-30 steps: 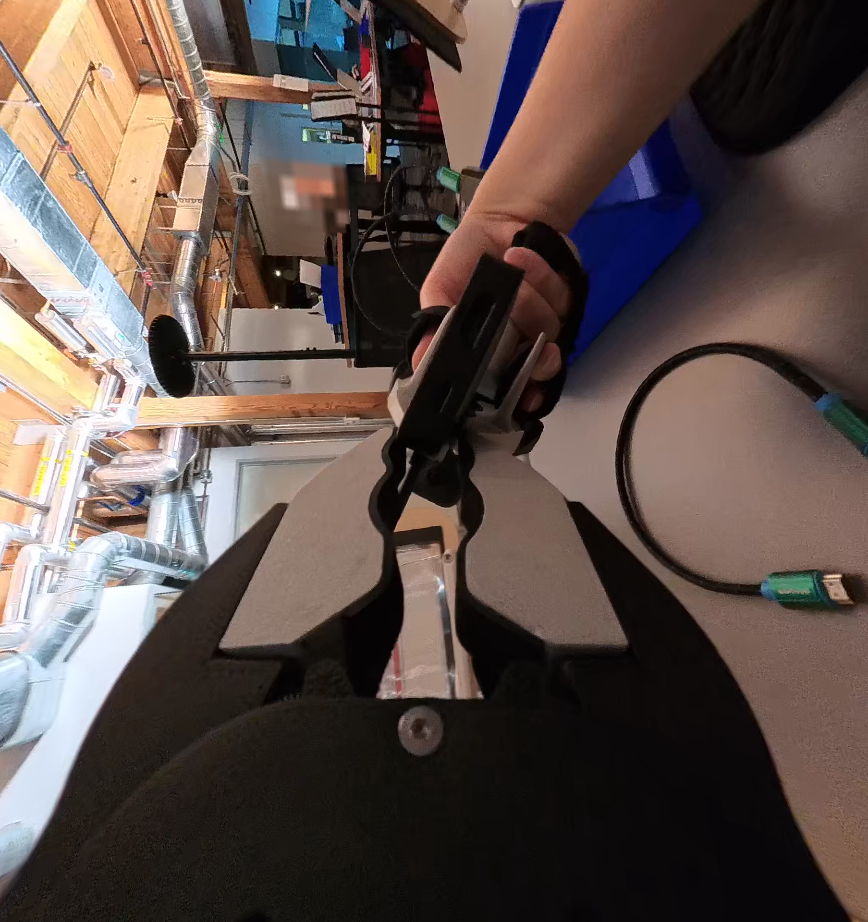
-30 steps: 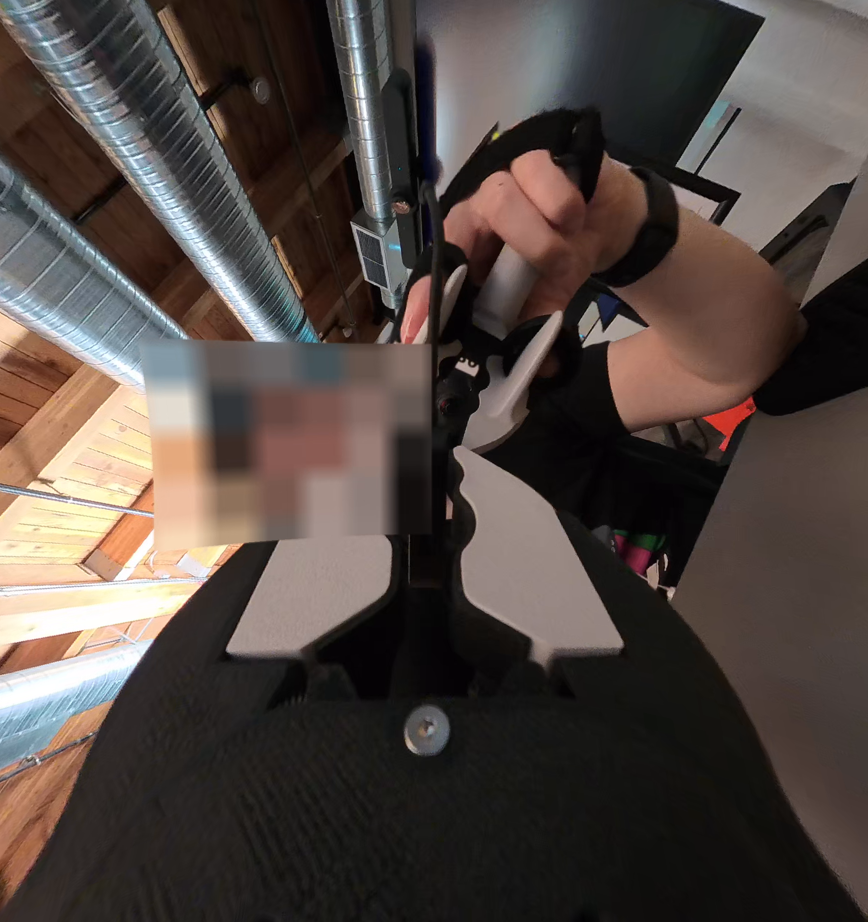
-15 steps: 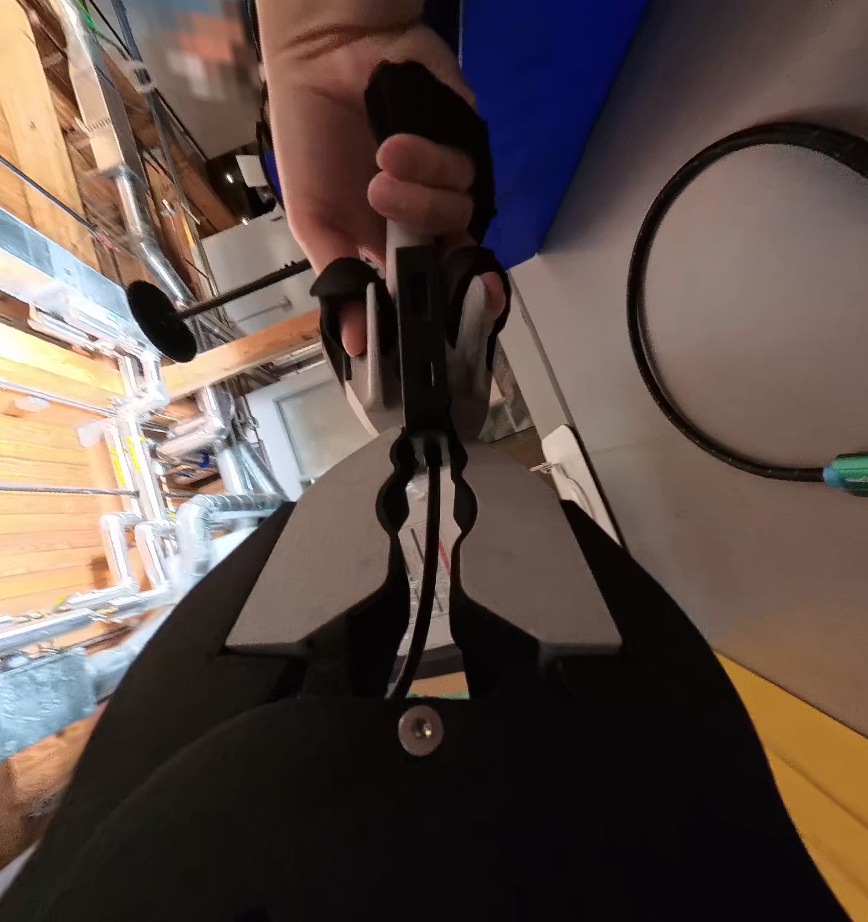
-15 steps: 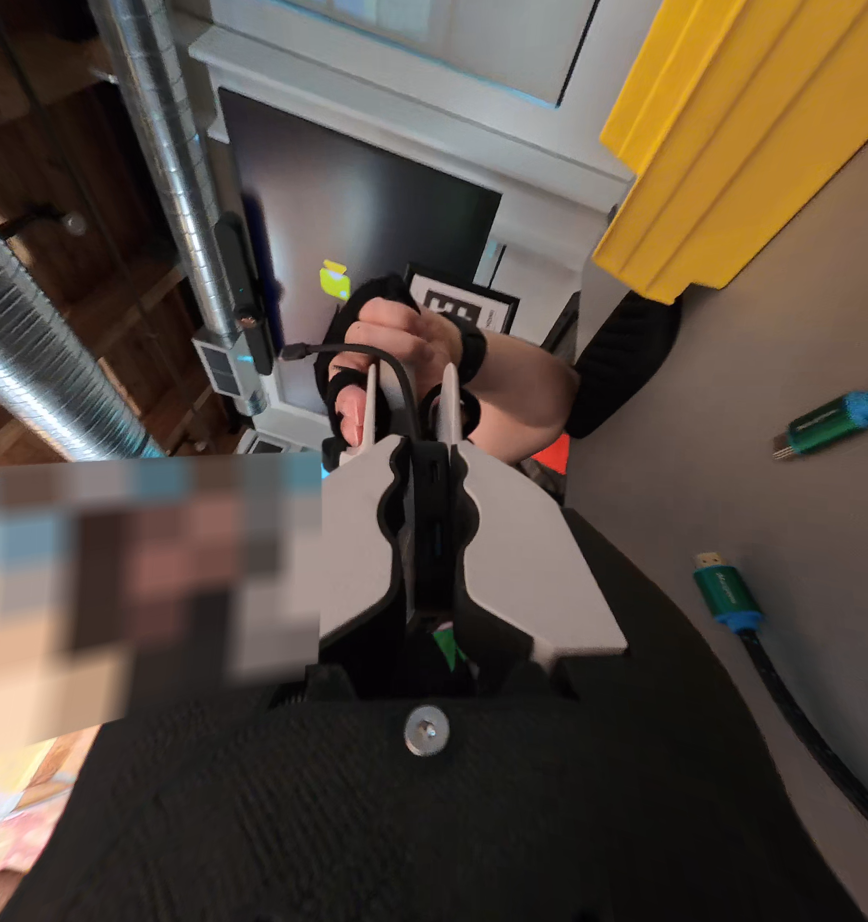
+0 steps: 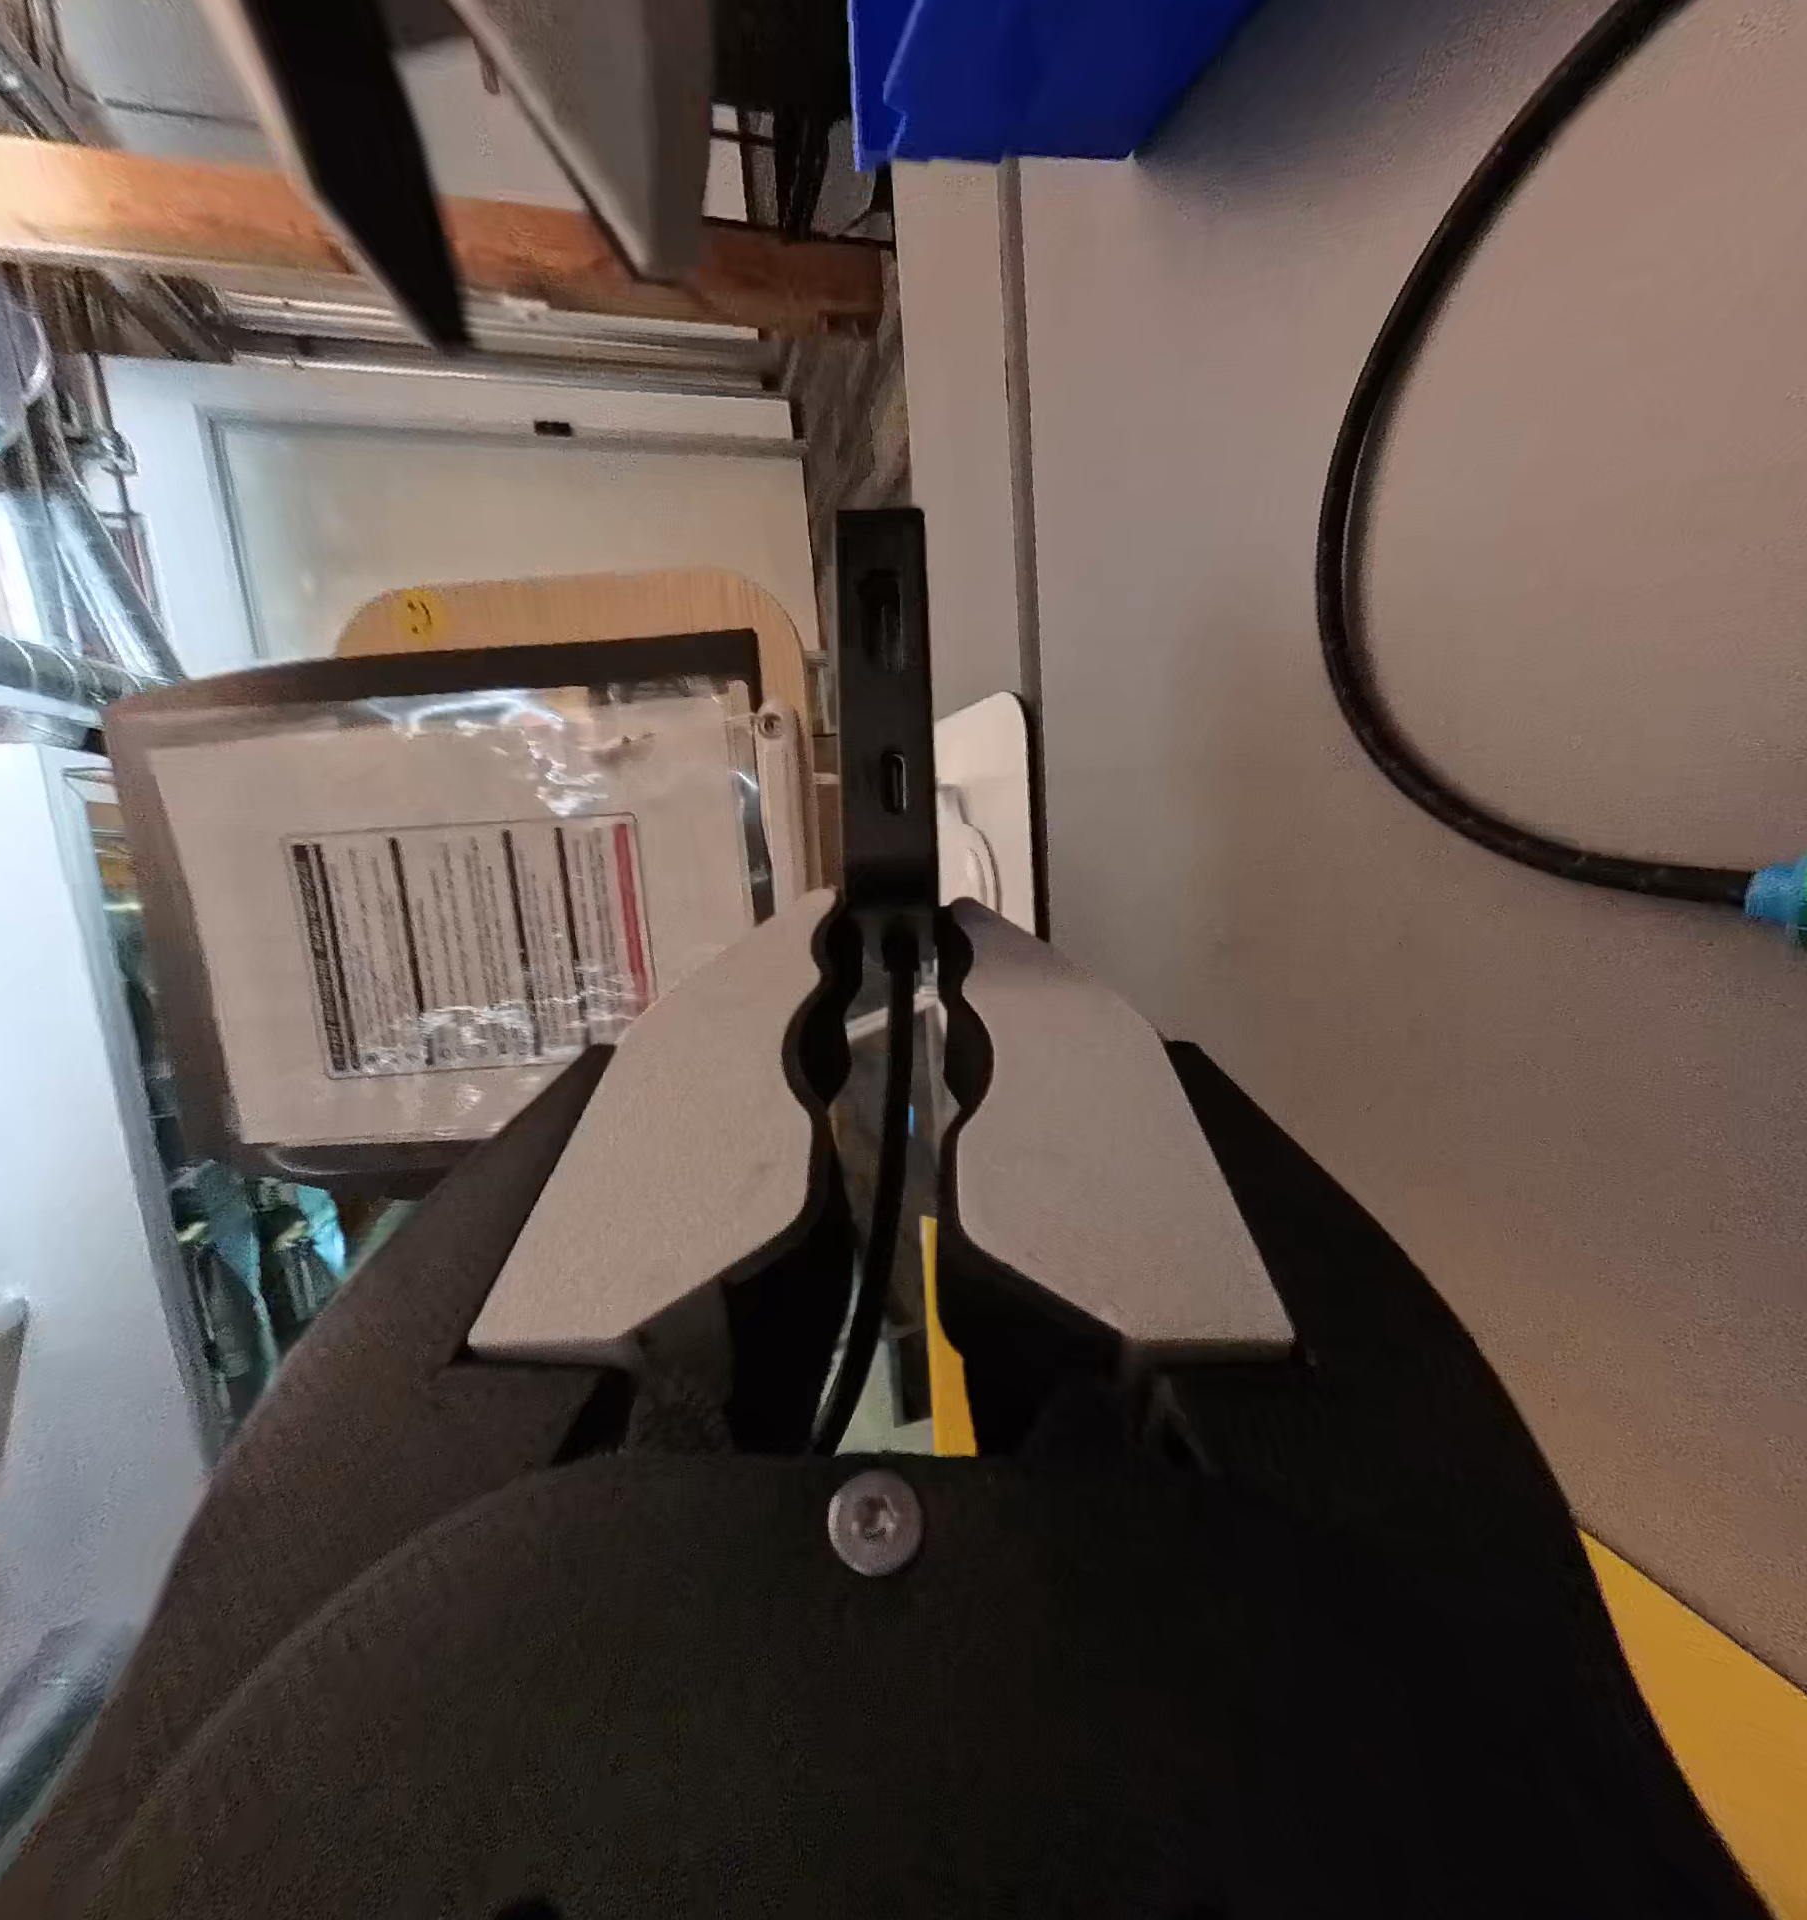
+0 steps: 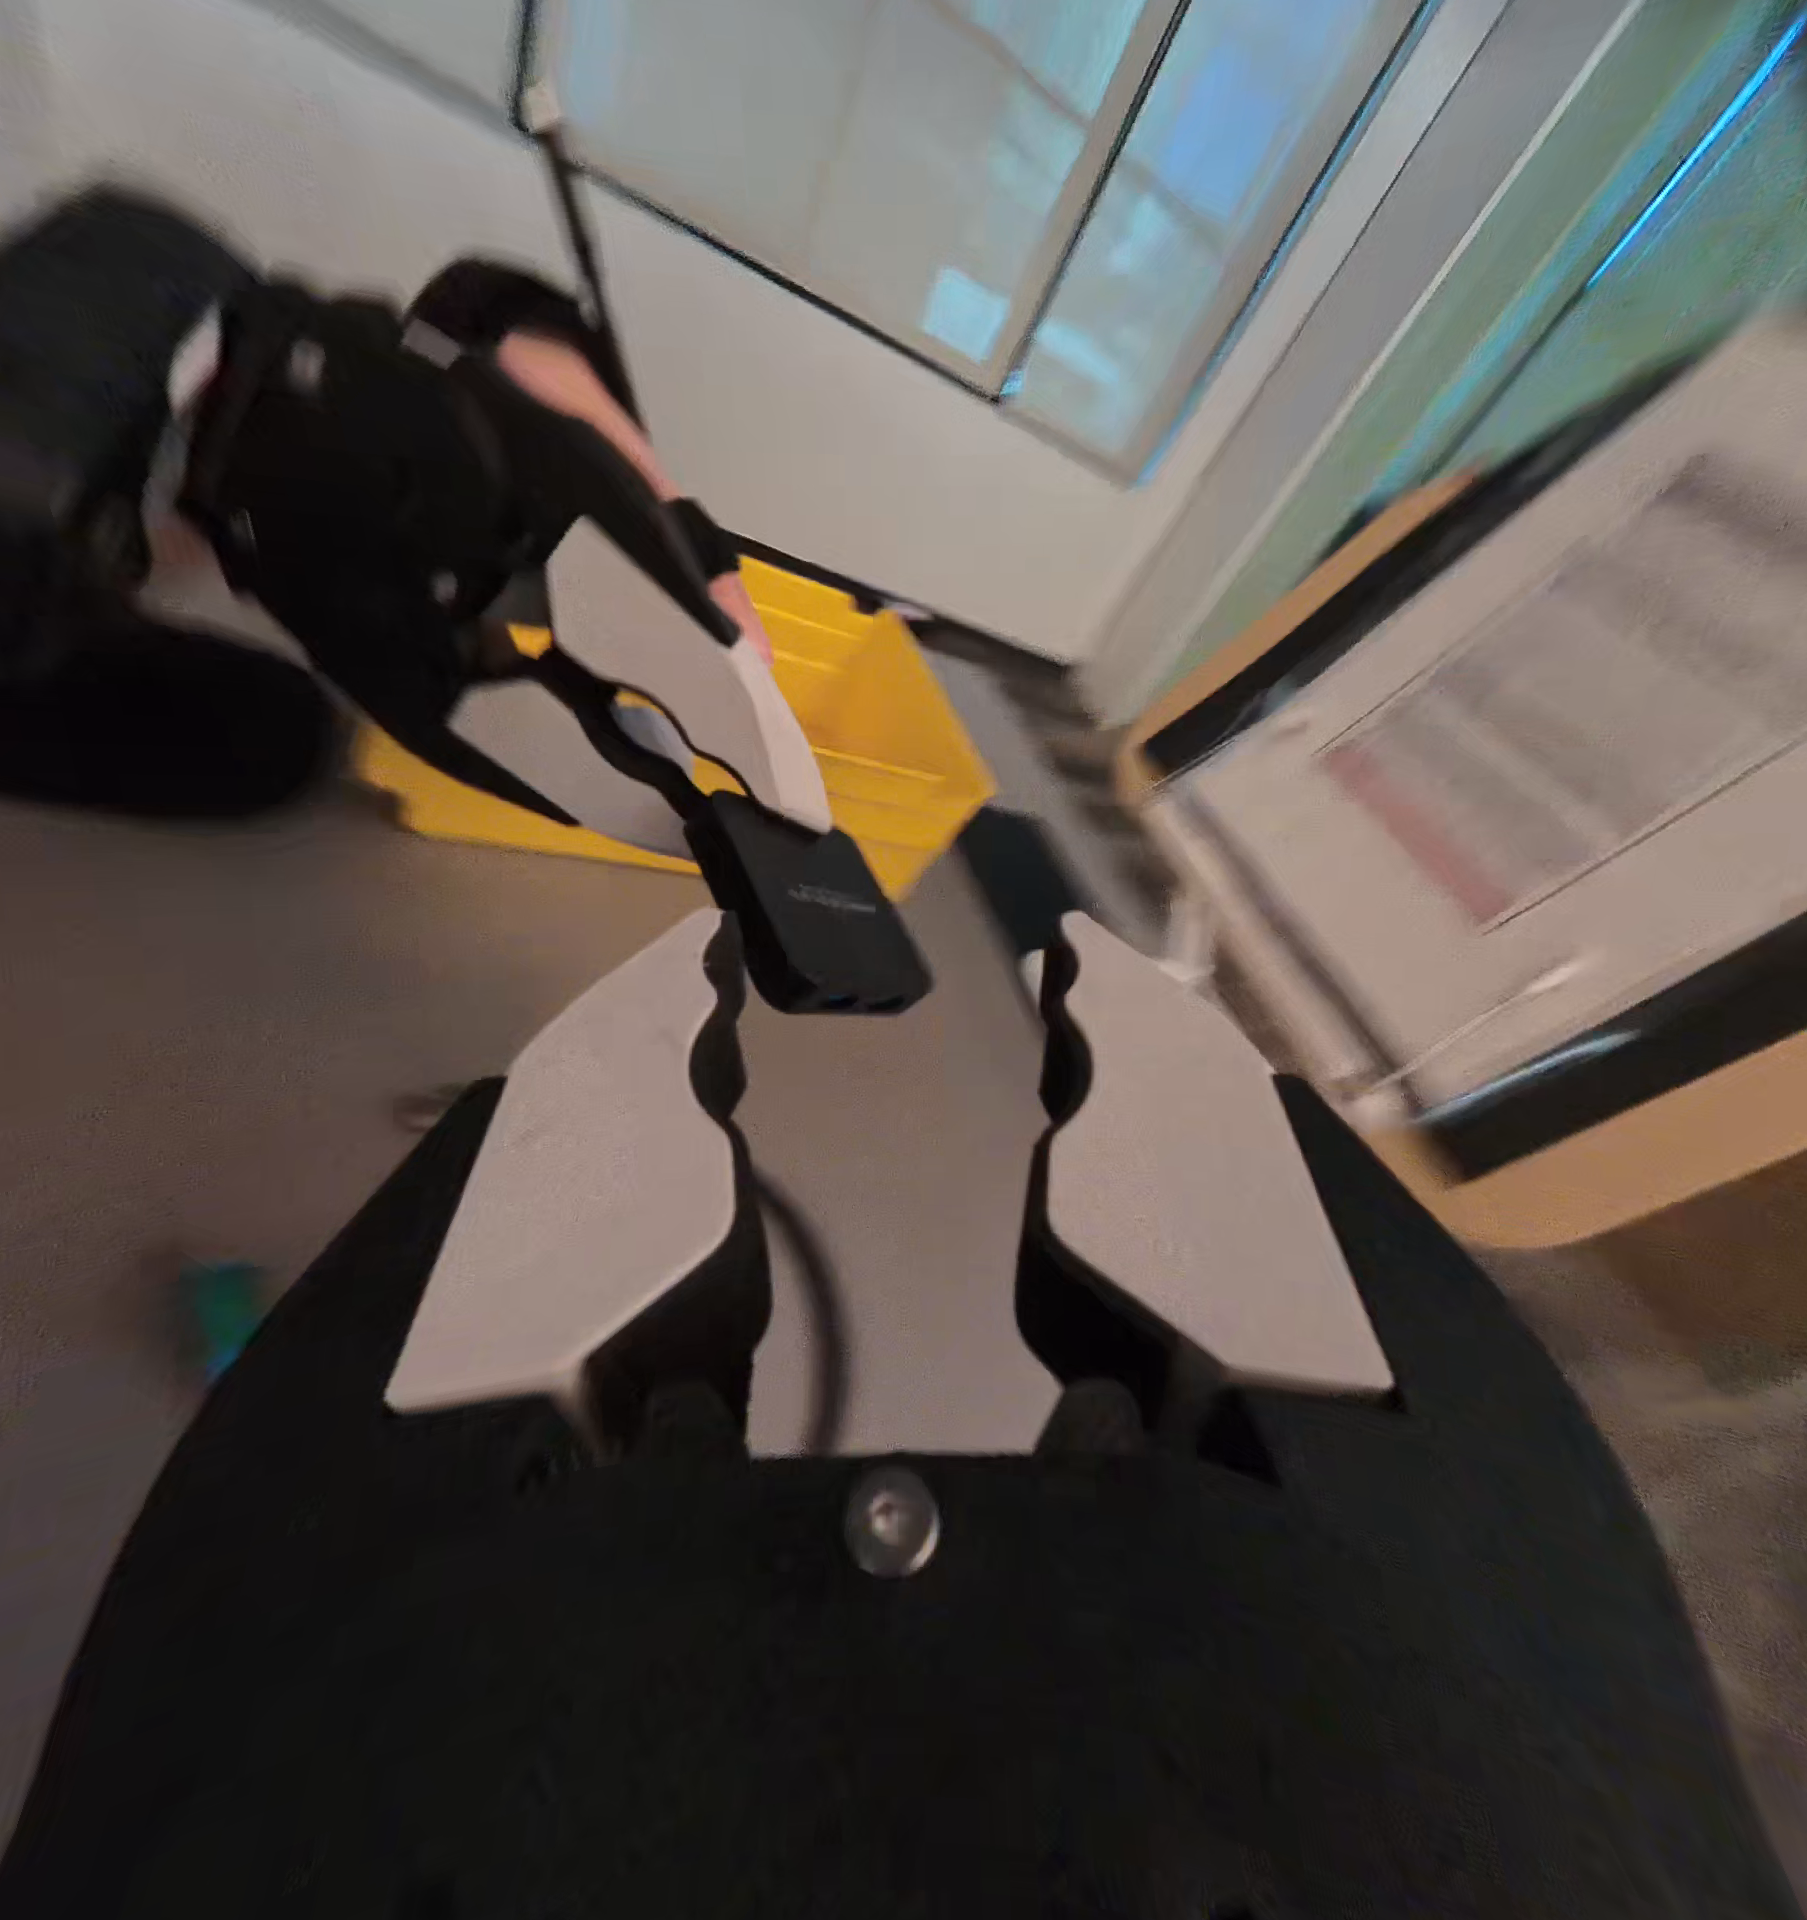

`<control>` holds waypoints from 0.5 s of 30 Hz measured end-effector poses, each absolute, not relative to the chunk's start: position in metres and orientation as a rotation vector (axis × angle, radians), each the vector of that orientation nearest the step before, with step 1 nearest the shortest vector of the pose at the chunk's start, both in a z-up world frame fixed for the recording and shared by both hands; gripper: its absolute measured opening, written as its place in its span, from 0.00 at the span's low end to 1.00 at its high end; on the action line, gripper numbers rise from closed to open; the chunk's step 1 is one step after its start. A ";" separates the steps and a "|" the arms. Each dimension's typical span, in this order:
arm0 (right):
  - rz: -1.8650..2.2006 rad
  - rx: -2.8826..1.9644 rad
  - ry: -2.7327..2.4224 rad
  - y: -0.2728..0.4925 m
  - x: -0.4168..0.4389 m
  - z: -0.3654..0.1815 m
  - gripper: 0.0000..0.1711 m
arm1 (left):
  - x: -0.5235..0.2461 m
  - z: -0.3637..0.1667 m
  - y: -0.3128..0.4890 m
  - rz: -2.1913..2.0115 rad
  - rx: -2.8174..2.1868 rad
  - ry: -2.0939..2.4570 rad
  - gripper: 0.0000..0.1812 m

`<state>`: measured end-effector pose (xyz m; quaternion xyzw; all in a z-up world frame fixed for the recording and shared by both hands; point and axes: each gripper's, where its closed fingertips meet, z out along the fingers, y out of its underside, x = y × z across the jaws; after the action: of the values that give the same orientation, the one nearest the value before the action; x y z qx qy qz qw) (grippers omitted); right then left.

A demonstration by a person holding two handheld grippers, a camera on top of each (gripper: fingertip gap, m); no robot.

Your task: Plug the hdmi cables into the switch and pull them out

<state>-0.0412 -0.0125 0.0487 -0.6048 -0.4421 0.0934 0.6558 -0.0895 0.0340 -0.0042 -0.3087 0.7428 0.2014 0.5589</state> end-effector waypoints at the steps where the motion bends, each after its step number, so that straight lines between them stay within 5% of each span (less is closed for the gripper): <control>1: 0.034 -1.284 -1.071 -0.015 -0.050 0.048 0.30 | -0.091 -0.007 0.037 0.462 -0.747 1.757 0.07; 9: -0.462 -1.291 -1.276 0.008 -0.077 0.008 0.09 | -0.092 -0.007 0.032 0.315 -0.820 1.763 0.07; 15: -0.567 -1.387 -1.264 0.037 -0.072 -0.028 0.08 | -0.095 -0.005 0.029 0.136 -0.981 1.735 0.17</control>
<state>-0.0718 0.0367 -0.0284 -0.5875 -0.5354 -0.2404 0.5571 -0.0945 0.0295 -0.0047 -0.4130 0.7302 0.0572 0.5413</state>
